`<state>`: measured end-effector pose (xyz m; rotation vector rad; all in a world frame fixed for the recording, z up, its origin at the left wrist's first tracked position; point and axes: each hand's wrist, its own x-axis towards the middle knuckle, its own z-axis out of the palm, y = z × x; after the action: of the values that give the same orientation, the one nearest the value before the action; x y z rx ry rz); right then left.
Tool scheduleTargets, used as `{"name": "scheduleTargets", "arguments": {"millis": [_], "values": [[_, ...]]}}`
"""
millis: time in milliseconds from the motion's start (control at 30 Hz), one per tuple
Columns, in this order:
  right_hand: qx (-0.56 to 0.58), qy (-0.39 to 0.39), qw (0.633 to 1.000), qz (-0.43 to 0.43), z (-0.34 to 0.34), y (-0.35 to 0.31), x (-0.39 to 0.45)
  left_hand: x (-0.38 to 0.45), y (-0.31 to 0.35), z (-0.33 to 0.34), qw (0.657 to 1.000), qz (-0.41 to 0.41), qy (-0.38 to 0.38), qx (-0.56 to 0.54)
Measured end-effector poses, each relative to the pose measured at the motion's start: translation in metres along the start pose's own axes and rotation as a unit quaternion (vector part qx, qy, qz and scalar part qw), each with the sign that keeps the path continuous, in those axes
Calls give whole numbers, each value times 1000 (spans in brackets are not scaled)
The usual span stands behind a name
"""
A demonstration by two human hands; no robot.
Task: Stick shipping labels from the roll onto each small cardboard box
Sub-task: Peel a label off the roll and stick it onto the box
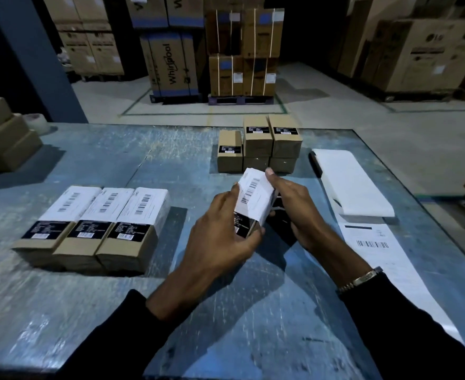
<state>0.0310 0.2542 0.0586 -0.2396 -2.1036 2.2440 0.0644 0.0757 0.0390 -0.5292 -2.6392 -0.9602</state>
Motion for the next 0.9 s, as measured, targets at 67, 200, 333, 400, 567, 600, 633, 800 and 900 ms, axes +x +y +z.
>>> {"name": "scheduleTargets", "arguments": {"millis": [67, 200, 333, 400, 567, 600, 633, 800, 900], "values": [[45, -45, 998, 7, 5, -3, -4, -4, 1, -7, 999, -1, 36, -8], [94, -68, 993, -14, 12, -3, -13, -13, 2, -43, 997, 11, 80, 16], [-94, -99, 985, -107, 22, 7, -20, -24, -12, -96, 995, -41, 89, 29], [-195, -119, 960, -162, 28, 16, -24, -28, -26, -123, 992, -68, 95, 57], [-277, -167, 932, -166, 49, 33, -27, -34, -77, -186, 979, -150, 103, 89], [-280, -165, 931, -163, 51, 35, -26, -34, -88, -198, 975, -169, 105, 96], [-285, -159, 931, -163, 52, 38, -25, -32, -100, -208, 971, -188, 105, 103], [-292, -125, 935, -159, 46, 46, -24, -26, -140, -232, 957, -250, 93, 112], [-296, -125, 934, -159, 44, 46, -24, -17, -148, -238, 954, -264, 64, 126]]}}
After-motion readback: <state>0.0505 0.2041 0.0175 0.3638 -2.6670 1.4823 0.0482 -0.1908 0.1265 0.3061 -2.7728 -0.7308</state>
